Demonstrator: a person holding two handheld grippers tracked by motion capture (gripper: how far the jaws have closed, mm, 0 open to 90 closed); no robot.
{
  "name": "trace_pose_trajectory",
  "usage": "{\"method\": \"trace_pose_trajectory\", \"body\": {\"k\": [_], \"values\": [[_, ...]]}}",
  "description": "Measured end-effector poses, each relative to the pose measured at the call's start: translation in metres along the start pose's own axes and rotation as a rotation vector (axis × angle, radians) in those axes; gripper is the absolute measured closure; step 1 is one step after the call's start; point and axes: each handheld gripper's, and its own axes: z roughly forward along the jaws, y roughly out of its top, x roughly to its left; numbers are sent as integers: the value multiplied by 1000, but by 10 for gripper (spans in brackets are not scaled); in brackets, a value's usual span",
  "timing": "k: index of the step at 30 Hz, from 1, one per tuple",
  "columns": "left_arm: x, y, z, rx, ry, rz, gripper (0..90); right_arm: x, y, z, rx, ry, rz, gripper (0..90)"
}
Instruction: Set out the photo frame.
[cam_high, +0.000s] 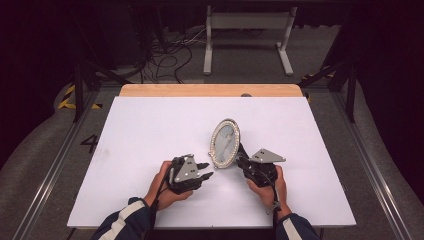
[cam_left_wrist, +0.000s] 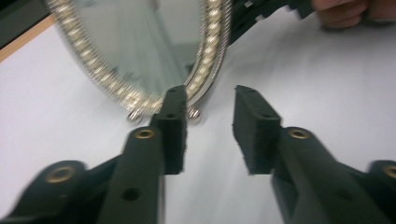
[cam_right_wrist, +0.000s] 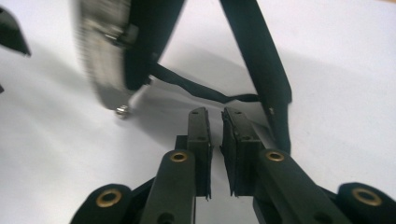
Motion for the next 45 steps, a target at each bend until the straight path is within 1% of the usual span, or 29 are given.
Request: {"method": "trace_pose_trajectory", "body": {"k": [1,2,3,4,5,6,7,8,9,10,11,12,13,14,15,17,18,21,22,23,24,25,26,32,34,36,38,41,45], "values": [[0,0,0,0,0,0,565,0,0,0,0,0,0,805],[3,-7,-6,21,25,-6,565,2,0,-2,-3,5,-5,793],[5,-14,-11,29,48,-27,533,5,-2,-5,-7,15,-4,777],[10,-27,-19,46,86,-73,458,11,-5,-12,-14,27,3,757],[13,-34,-25,55,98,-95,429,12,-6,-15,-17,33,3,746],[13,-34,-25,55,98,-95,395,15,-7,-19,-28,38,7,739],[16,-43,-33,65,112,-124,361,17,-8,-24,-41,39,10,722],[19,-56,-46,54,114,-184,329,19,-8,-28,-52,34,5,705],[19,-56,-46,54,114,-184,306,19,-8,-28,-52,34,5,705],[22,-65,-58,45,120,-236,288,22,-7,-33,-69,32,-6,694],[22,-69,-63,47,120,-256,271,23,-7,-34,-74,36,-3,692],[22,-69,-63,47,120,-256,252,23,-7,-34,-74,36,-3,692],[21,-74,-68,53,119,-269,252,23,-6,-35,-81,38,-1,685],[20,-77,-72,57,119,-272,240,23,-5,-35,-87,35,1,676],[19,-80,-78,66,112,-261,224,24,-3,-34,-95,39,13,662],[18,-81,-82,65,110,-250,212,25,-2,-34,-99,38,17,640],[18,-80,-83,65,110,-240,208,25,-1,-33,-102,37,17,628],[18,-80,-82,65,111,-242,198,26,1,-31,-109,35,18,614],[18,-81,-81,78,113,-239,198,26,1,-31,-109,35,18,614],[17,-82,-81,87,116,-236,192,27,3,-26,-110,34,18,585],[16,-83,-82,90,118,-237,191,28,5,-23,-106,22,16,580],[16,-84,-83,91,123,-239,190,28,5,-21,-103,20,27,568],[16,-84,-84,90,128,-246,189,28,6,-18,-106,26,37,557],[13,-89,-93,85,152,-260,188,31,10,-8,-103,52,32,525],[12,-92,-96,91,160,-264,188,32,13,-6,-108,49,29,520],[11,-94,-100,95,173,-272,187,32,16,0,-104,56,41,516],[11,-96,-103,92,180,-275,187,32,17,5,-95,47,44,516],[9,-98,-106,96,191,-279,187,30,18,11,-88,51,74,523],[8,-100,-108,105,198,-277,186,29,20,16,-94,50,87,540]]}}
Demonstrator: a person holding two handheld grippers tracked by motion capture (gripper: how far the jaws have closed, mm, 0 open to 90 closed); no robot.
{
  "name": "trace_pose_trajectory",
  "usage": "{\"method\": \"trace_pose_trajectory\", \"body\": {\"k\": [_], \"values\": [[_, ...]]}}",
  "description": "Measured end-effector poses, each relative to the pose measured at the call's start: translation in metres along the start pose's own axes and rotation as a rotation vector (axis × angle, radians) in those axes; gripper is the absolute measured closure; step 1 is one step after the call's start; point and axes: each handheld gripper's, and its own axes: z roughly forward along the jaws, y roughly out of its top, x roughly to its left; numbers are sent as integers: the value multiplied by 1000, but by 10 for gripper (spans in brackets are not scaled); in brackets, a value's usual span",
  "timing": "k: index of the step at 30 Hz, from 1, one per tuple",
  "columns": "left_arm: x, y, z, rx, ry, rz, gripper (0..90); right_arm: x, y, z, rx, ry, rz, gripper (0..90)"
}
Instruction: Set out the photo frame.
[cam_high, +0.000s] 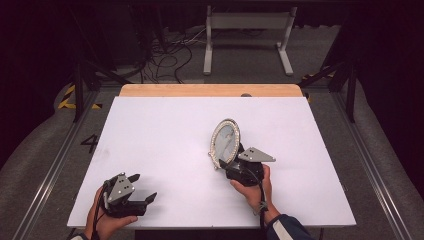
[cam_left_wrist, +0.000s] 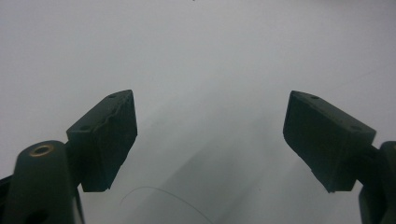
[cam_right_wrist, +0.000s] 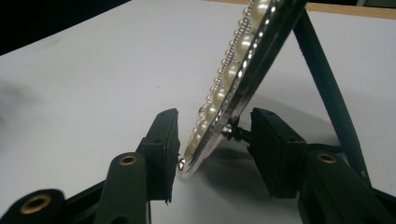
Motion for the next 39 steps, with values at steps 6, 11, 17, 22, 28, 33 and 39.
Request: {"method": "trace_pose_trajectory", "body": {"k": [6,11,17,22,28,33,39], "values": [[0,-3,-3,-1,7,-11,185,1,2,11,-10,1,23,599],[0,-4,-2,3,3,-10,184,3,3,18,-15,-2,46,623],[-1,-3,0,10,3,-5,184,1,2,23,-16,8,83,669],[0,-3,0,12,-1,-6,183,-3,3,22,-13,32,92,719],[-1,-4,0,14,-6,-10,181,-5,4,21,-3,46,85,724],[-1,-3,1,19,-3,-4,181,-7,5,20,13,61,85,738],[0,-3,1,22,-6,-2,180,-11,8,20,36,91,76,778]]}}
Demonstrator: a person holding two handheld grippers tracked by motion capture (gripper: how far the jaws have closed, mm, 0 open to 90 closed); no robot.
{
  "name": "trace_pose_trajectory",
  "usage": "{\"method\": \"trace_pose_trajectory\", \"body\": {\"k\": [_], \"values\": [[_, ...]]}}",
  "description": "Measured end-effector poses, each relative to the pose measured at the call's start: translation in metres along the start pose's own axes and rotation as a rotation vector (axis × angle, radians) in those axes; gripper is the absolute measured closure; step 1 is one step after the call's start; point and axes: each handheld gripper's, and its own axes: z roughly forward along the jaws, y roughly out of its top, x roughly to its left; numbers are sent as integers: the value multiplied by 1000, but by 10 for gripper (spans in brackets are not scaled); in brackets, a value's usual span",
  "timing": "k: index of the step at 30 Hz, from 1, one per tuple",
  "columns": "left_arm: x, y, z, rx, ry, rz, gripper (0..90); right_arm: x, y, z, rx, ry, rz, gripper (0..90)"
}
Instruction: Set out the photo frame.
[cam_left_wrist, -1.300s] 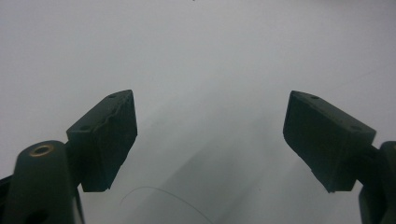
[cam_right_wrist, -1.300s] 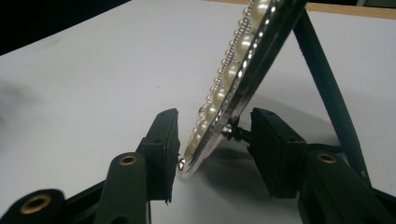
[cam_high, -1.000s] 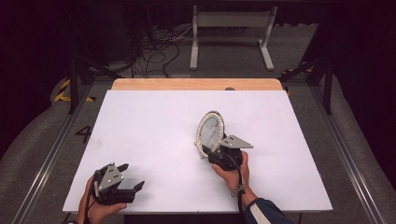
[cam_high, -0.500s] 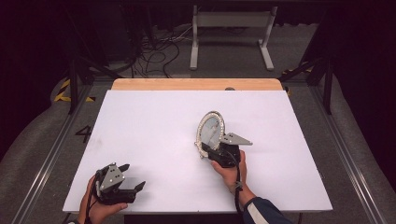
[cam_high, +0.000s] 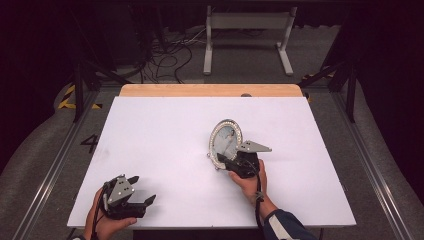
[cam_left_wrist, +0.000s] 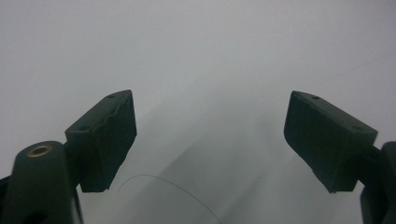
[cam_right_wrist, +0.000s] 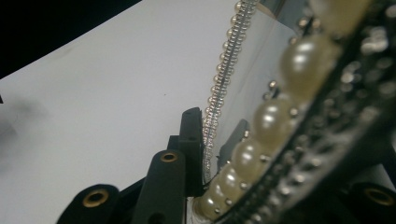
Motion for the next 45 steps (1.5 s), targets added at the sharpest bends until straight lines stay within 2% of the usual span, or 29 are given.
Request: {"method": "trace_pose_trajectory", "body": {"k": [13,17,25,29,31,38,42,45], "values": [[0,0,2,7,-10,0,179,-8,5,-3,57,75,3,803],[0,2,4,6,-14,1,179,-7,6,-5,51,64,-3,765],[3,9,9,-13,-25,5,179,-3,3,-21,29,35,-43,715],[3,14,15,-11,-40,20,179,-5,-1,-25,0,49,-13,682],[1,15,19,0,-55,28,179,-4,-5,-19,13,30,-7,671],[-1,15,23,14,-68,41,178,-1,-8,-8,-13,6,8,702],[0,14,22,11,-67,28,178,3,-9,-5,-30,3,-7,772],[0,14,22,13,-67,29,178,1,-9,-5,-32,19,1,780]]}}
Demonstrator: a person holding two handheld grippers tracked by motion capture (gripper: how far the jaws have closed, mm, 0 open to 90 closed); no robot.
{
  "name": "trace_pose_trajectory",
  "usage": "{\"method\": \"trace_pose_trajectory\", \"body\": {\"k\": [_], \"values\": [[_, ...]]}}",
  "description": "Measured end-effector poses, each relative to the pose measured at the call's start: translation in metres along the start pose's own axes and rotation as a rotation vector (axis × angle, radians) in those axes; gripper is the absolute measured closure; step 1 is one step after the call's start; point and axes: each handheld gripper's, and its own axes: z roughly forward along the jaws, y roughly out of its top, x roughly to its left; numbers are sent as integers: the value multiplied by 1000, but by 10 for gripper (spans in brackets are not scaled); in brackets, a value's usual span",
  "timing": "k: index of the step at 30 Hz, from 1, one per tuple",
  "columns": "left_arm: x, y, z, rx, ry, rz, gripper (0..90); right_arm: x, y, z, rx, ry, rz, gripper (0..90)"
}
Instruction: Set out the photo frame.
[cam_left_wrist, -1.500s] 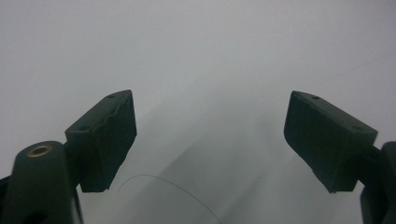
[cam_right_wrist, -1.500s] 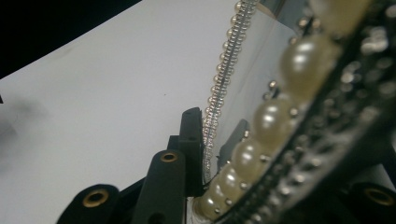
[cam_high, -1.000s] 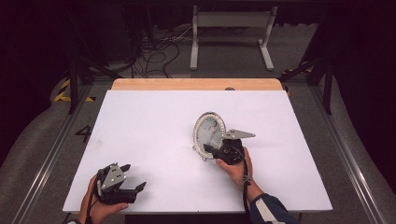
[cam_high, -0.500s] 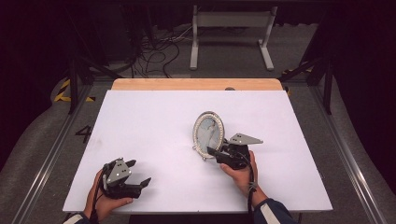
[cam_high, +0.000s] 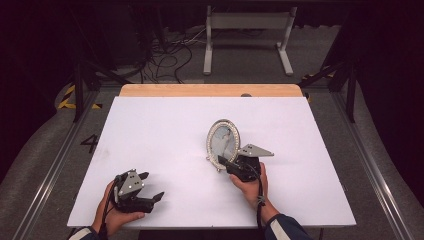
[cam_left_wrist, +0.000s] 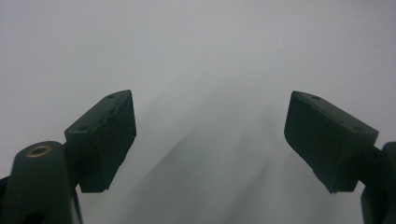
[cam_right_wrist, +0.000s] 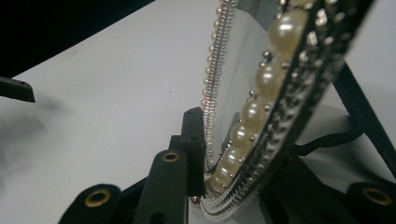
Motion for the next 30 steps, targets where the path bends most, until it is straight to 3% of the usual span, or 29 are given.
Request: {"method": "trace_pose_trajectory", "body": {"k": [15,19,25,30], "values": [[0,0,0,3,2,6,177,-9,4,-6,52,63,19,795],[0,1,0,-2,8,13,177,-9,4,-8,59,54,7,789],[1,3,0,-12,13,9,177,-7,5,-11,33,48,-9,704],[0,5,1,-21,0,10,177,-7,2,-6,37,51,10,774]]}}
